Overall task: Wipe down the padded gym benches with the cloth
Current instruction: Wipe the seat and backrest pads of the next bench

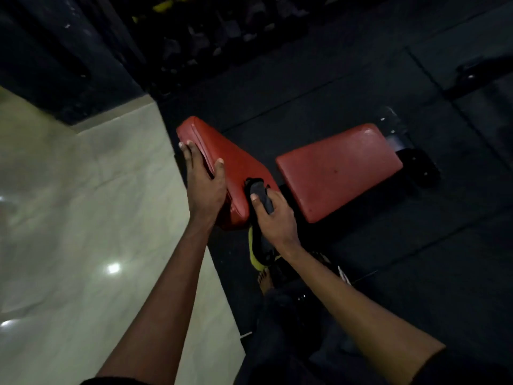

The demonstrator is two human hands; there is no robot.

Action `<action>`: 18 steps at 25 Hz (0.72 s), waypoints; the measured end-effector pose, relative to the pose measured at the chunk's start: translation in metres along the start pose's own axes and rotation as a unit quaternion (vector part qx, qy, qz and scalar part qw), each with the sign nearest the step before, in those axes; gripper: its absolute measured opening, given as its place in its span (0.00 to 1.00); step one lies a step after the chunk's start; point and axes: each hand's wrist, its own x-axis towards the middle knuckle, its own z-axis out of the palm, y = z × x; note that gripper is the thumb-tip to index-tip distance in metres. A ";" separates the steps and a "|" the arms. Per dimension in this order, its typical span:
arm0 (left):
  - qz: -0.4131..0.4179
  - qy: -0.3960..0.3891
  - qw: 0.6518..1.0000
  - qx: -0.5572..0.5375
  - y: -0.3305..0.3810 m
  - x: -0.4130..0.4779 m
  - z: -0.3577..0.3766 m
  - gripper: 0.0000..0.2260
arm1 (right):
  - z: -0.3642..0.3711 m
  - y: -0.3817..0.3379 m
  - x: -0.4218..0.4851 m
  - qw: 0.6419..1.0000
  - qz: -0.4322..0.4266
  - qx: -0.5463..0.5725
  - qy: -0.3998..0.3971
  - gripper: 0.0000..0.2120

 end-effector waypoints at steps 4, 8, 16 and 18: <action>0.022 -0.015 1.000 0.002 -0.004 -0.001 -0.010 0.33 | 0.004 -0.019 -0.033 0.999 -0.020 0.030 0.040 0.20; 0.062 -0.081 0.995 0.022 -0.015 0.004 -0.026 0.35 | 0.018 -0.028 -0.044 0.989 -0.100 0.005 0.110 0.23; 0.072 -0.164 0.983 0.040 -0.015 0.005 -0.034 0.31 | 0.015 0.000 -0.016 0.995 -0.016 0.017 0.098 0.20; 0.077 -0.168 0.982 0.046 -0.018 0.007 -0.038 0.30 | 0.009 -0.022 -0.008 0.993 -0.100 0.000 0.069 0.17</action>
